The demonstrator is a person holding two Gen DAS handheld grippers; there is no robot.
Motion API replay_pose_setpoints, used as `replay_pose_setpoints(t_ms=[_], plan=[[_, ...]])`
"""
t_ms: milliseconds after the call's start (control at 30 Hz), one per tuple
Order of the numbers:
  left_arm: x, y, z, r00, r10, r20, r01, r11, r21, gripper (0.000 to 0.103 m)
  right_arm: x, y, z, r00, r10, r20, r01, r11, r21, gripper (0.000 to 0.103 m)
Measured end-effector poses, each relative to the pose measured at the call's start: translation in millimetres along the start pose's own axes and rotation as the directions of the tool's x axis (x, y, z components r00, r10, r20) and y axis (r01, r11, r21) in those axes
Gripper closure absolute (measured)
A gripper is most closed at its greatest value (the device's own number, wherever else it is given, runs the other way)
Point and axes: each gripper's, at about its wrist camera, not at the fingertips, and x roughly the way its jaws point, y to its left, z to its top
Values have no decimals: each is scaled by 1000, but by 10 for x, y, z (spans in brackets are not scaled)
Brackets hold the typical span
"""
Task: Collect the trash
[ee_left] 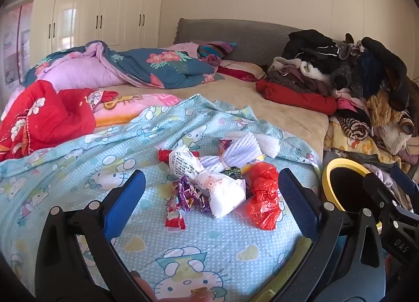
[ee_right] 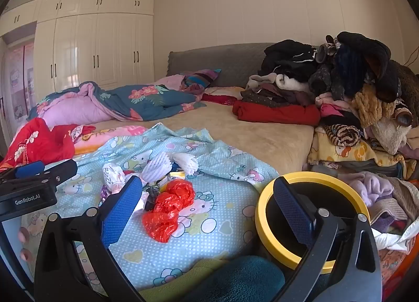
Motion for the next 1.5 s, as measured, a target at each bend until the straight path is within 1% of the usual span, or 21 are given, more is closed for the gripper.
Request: replay_pose_setpoints(t_ms=[1500], plan=[[-1, -6, -3, 1000, 6, 4, -6, 1000, 12, 10, 1, -16, 8, 1000, 2, 1, -2, 1000, 3, 6]])
